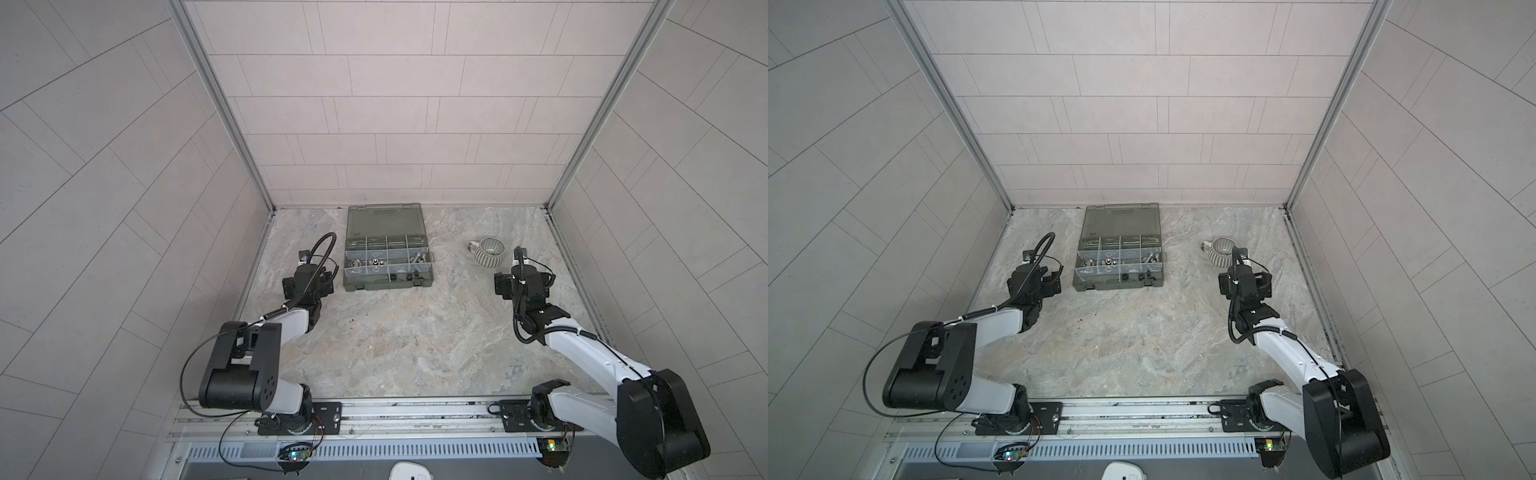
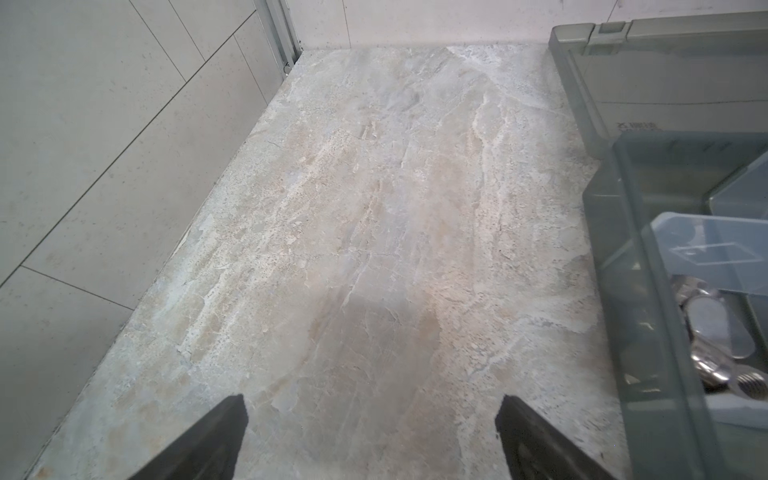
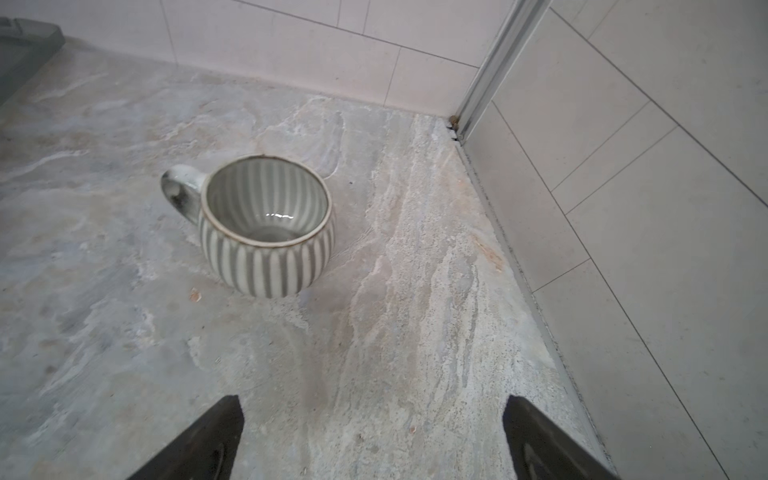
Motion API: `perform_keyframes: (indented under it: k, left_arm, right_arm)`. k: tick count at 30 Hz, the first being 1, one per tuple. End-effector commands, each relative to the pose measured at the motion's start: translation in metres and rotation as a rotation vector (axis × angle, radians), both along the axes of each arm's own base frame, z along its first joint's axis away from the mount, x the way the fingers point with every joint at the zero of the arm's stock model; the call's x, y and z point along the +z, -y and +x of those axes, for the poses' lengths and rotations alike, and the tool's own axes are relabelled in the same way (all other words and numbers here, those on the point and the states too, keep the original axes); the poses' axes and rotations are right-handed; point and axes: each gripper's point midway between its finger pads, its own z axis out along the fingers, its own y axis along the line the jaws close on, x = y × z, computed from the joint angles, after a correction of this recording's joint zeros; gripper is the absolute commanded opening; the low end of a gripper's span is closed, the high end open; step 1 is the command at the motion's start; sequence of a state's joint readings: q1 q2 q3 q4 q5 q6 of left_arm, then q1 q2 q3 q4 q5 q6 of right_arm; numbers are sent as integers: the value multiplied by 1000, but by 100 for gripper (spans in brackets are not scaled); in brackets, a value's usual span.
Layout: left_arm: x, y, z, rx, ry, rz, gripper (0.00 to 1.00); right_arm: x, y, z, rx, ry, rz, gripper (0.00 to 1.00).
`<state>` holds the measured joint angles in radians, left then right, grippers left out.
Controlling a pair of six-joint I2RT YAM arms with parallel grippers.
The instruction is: Sort the screws and nuts into containers
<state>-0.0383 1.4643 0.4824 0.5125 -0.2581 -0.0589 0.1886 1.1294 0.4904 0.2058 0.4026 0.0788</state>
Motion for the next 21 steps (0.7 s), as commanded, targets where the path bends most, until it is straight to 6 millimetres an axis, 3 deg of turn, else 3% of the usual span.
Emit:
perform_keyframes:
  k: [1,9,15,21]
  left_arm:
    - [22,5,18,-38,159,-23,100]
    - [8,11,17,-83,200,-30,100]
    - [7,11,18,-88,198,-36,100]
    - [6,11,18,-88,193,-36,100]
  right_arm:
    - [14,7,12,-20,157,10,99]
    - [-18,23,25,-40,169,21,99]
    - [-49,18,43,14,143,51,99]
    - [-52,14,44,39,147,50,99]
